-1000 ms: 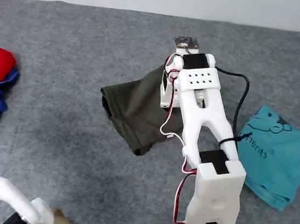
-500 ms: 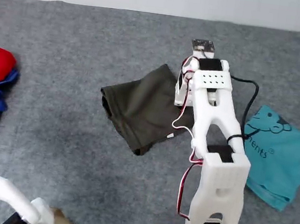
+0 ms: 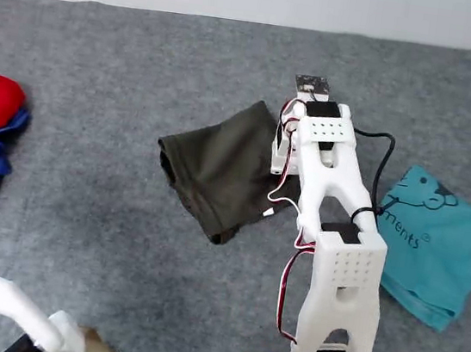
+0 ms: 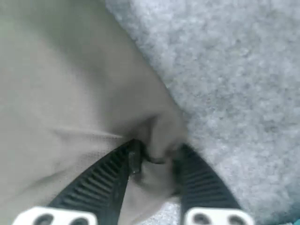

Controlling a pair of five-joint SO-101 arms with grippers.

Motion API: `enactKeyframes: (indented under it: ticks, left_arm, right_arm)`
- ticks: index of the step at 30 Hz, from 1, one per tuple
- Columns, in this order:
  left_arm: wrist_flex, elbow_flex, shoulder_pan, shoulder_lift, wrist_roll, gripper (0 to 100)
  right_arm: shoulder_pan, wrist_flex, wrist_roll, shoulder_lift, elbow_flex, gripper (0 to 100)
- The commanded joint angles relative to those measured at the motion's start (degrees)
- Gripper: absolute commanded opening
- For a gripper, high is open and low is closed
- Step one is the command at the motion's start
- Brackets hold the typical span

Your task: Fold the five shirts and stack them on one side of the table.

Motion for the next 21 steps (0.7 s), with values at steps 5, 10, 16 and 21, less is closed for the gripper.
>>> enactKeyframes:
  ticks: [5,10,16,21]
  left_arm:
    - [0.44,1.36,5.27,-1.76,0.62,1]
    - [0.44,1.19,5.36,-1.76,0.62,1]
    - [0.44,1.19,5.27,-1.76,0.62,1]
    - [0.44,1.19,5.27,-1.76,0.62,1]
  right_arm:
    - [2.15,0.66,6.68,-0.22,-0.26,1.0]
    - [3.65,0.48,15.03,0.13,-7.03,1.0]
    - [2.42,-1.36,26.02,0.48,-17.05,1.0]
    - [1.63,-6.29,32.70,1.80,-17.23,1.0]
